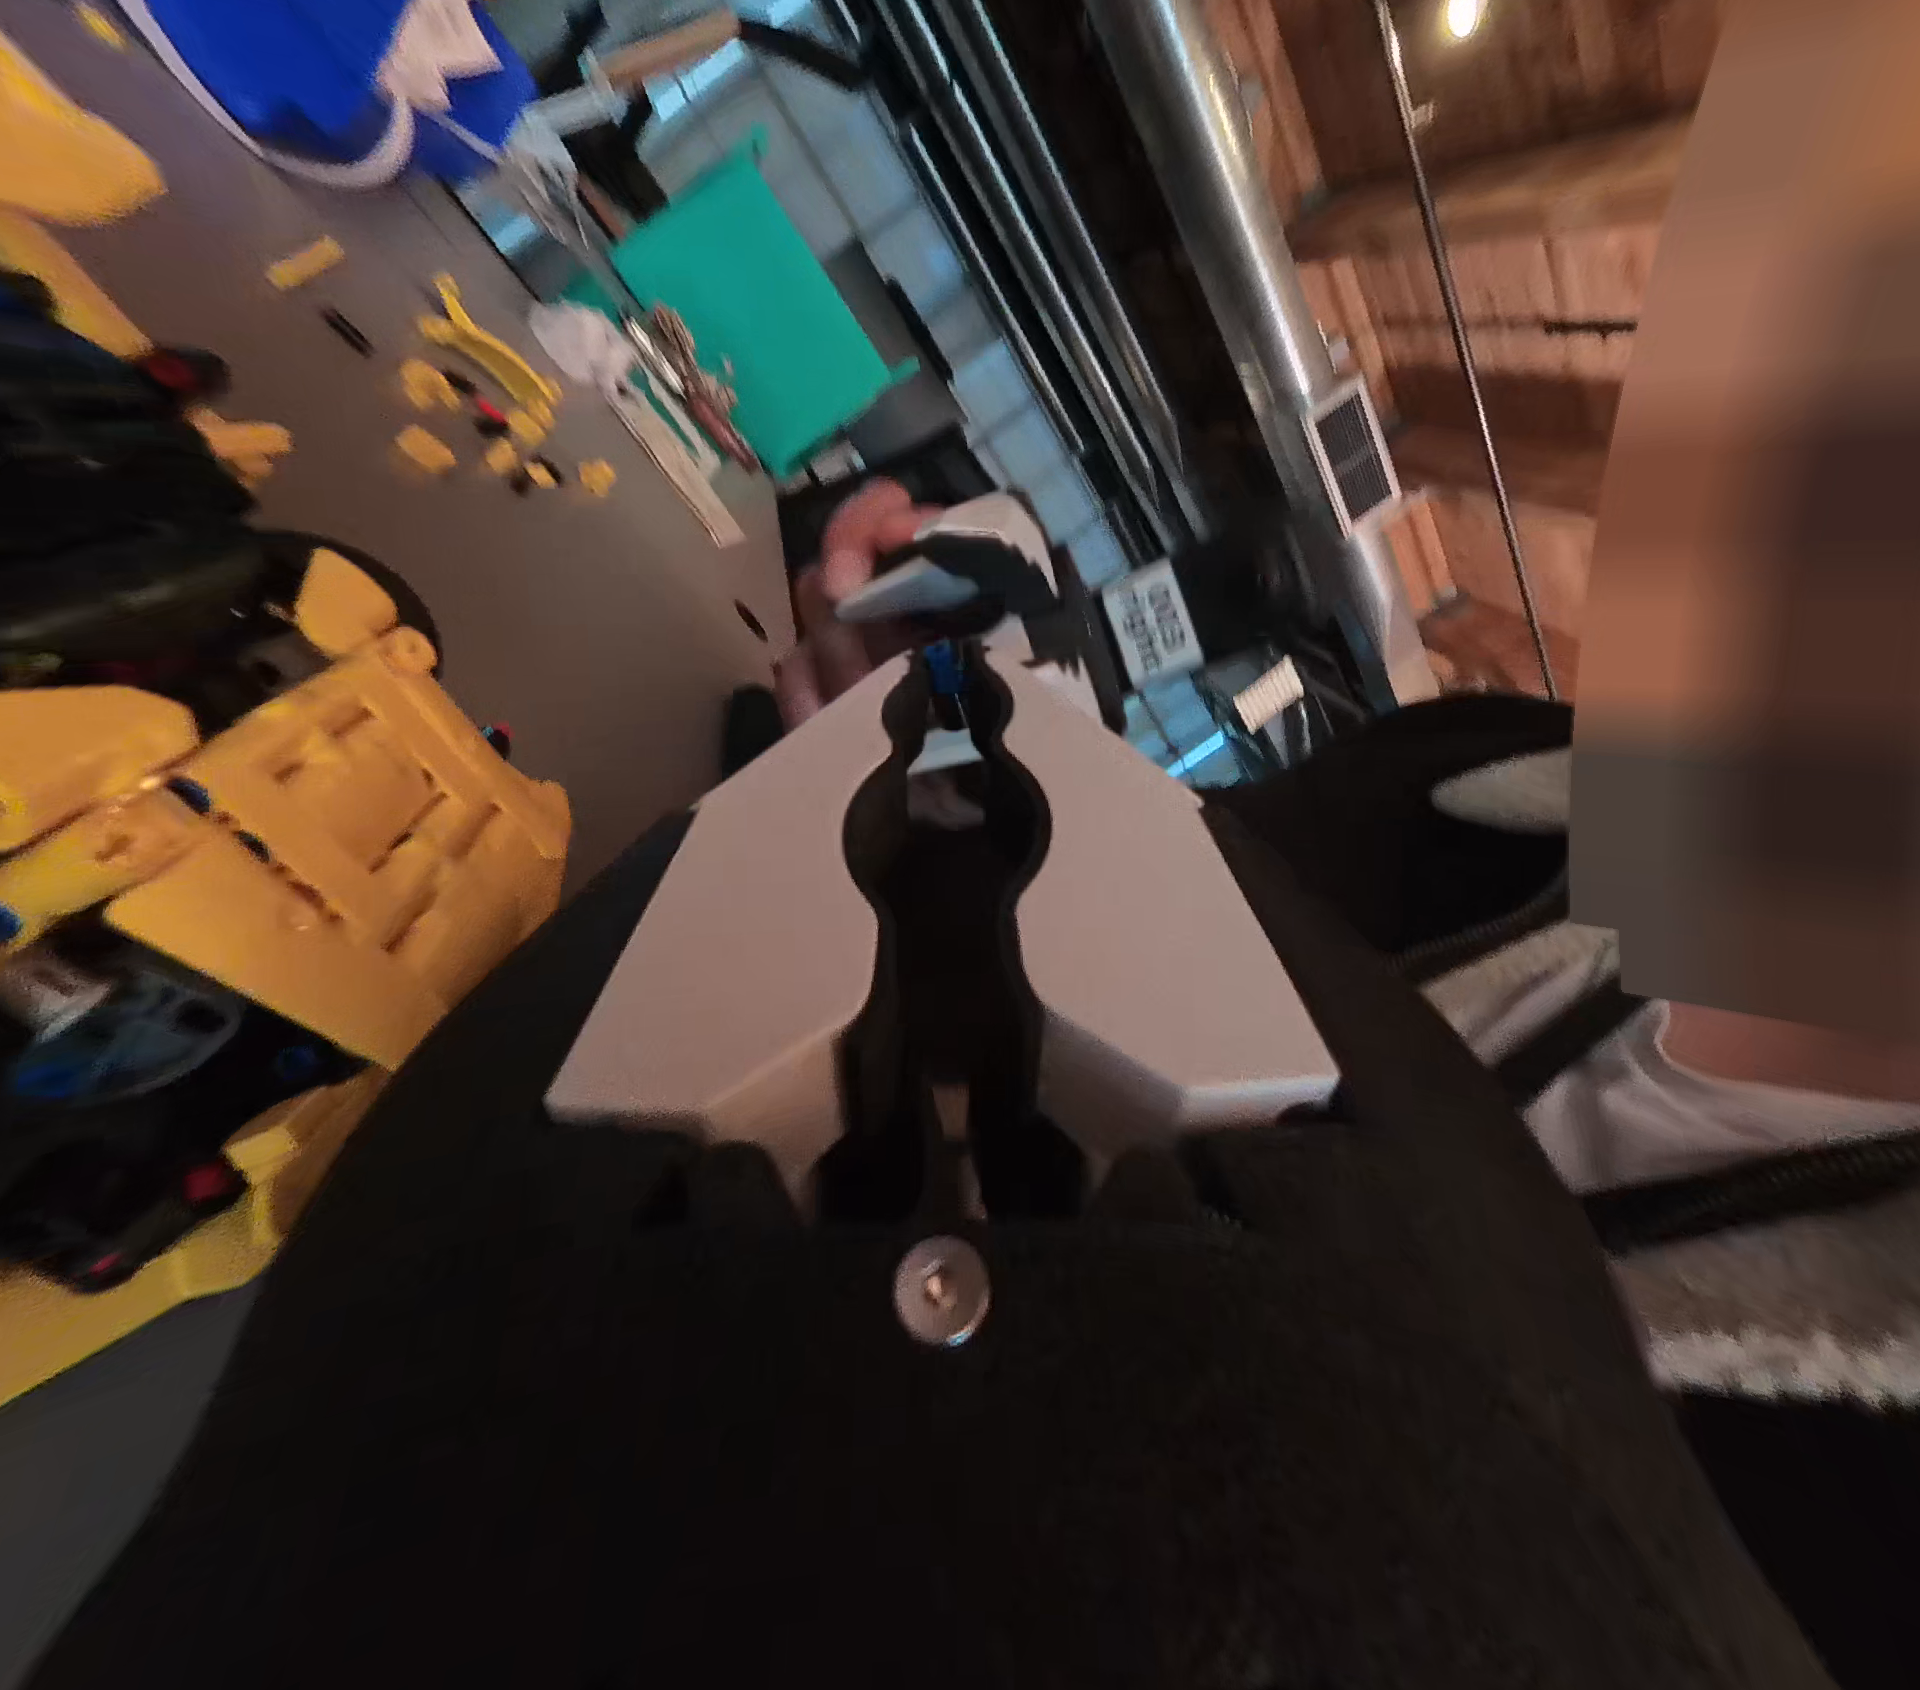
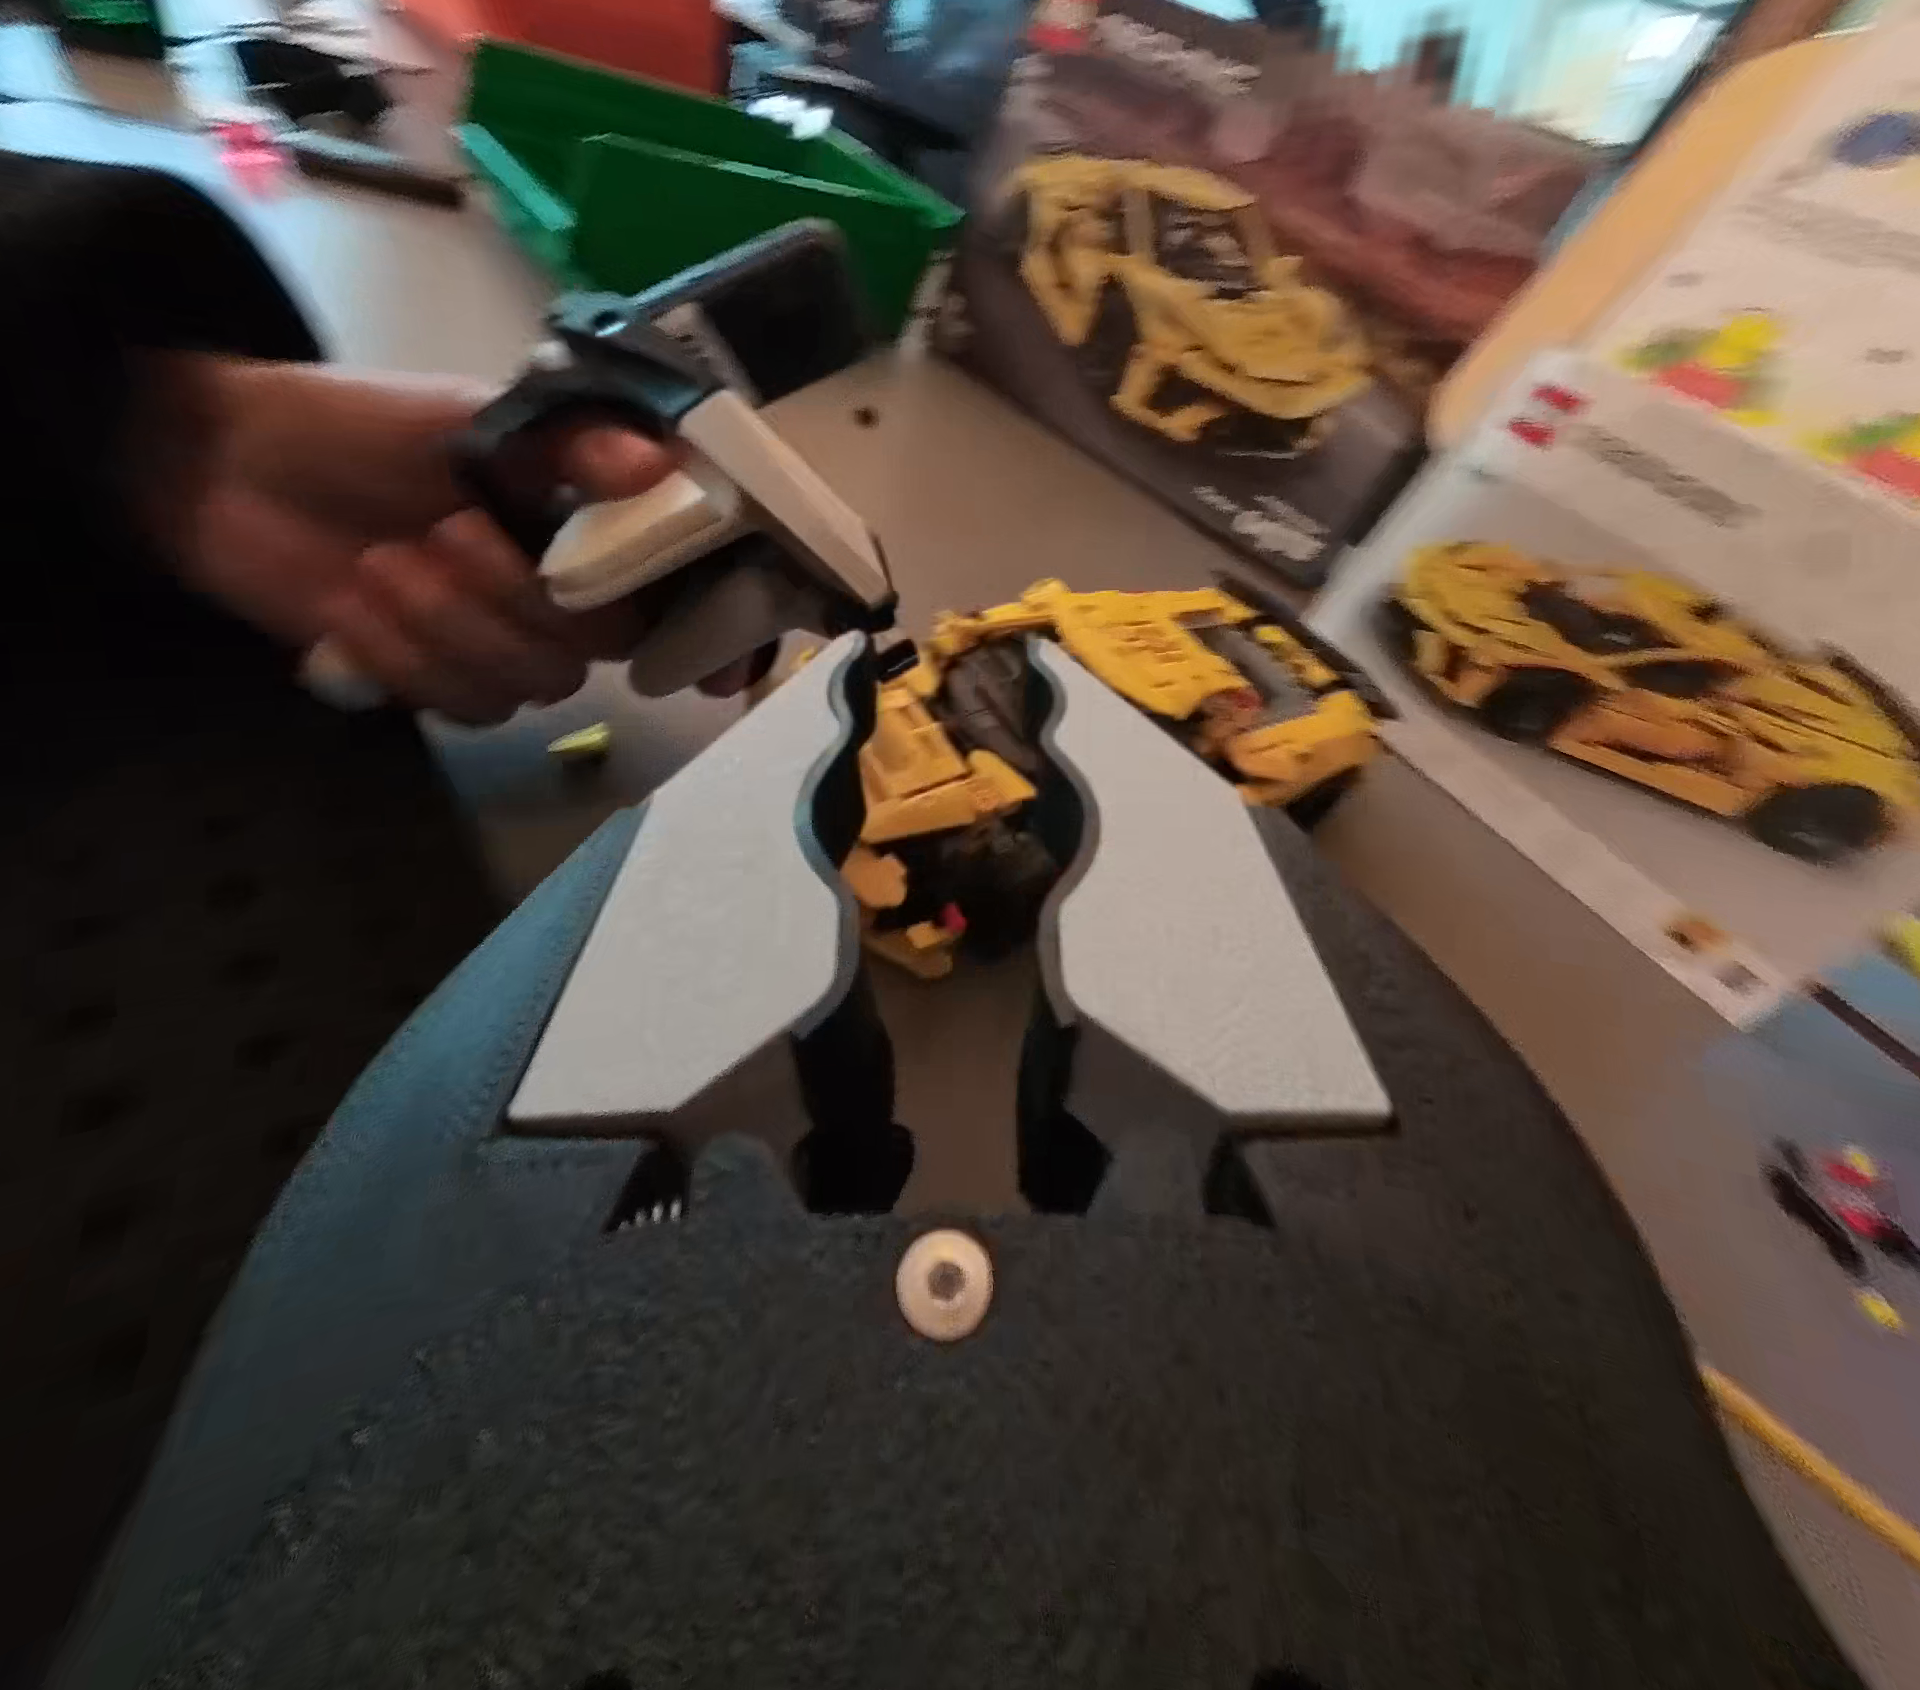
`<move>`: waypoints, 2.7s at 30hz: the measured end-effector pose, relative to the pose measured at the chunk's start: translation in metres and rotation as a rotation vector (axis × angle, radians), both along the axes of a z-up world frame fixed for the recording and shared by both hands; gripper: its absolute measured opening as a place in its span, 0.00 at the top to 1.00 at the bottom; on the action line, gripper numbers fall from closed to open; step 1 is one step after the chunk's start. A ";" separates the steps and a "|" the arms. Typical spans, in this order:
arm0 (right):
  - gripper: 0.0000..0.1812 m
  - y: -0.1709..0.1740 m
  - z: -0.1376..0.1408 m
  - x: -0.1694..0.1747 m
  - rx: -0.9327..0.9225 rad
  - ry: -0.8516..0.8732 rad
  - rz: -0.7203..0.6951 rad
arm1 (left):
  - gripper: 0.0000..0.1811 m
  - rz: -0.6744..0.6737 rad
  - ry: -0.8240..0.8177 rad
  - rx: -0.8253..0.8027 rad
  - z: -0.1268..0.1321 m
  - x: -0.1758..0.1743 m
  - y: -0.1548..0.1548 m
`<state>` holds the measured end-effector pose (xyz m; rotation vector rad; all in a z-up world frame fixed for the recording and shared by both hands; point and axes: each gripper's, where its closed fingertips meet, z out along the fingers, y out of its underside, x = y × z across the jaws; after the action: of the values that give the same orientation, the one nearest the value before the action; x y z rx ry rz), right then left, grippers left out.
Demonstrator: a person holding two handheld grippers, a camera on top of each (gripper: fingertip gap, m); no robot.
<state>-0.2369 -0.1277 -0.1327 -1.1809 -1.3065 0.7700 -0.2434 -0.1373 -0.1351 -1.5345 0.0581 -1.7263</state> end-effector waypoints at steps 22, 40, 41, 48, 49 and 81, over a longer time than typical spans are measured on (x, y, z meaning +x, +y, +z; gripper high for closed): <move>0.97 -0.038 0.014 -0.011 -1.078 0.221 0.433 | 0.97 0.085 0.118 0.295 0.029 0.002 -0.018; 0.98 -0.039 0.015 -0.011 -1.127 0.272 0.489 | 0.97 0.118 0.131 0.321 0.031 0.002 -0.017; 0.98 -0.039 0.015 -0.011 -1.141 0.272 0.496 | 0.97 0.125 0.147 0.333 0.031 0.003 -0.017; 1.00 -0.042 -0.002 -0.016 -1.157 0.164 0.471 | 0.97 0.332 0.163 0.371 0.043 -0.030 -0.005; 1.00 -0.041 -0.003 -0.017 -1.144 0.167 0.459 | 0.97 0.360 0.115 0.341 0.043 -0.043 -0.002; 0.94 -0.025 -0.022 0.001 0.280 -0.349 0.328 | 0.97 -0.020 0.202 0.088 -0.010 0.016 -0.010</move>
<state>-0.2361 -0.1527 -0.1549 -0.9107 -1.8651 0.5994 -0.2273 -0.1476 -0.1449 -1.6421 0.2500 -1.5582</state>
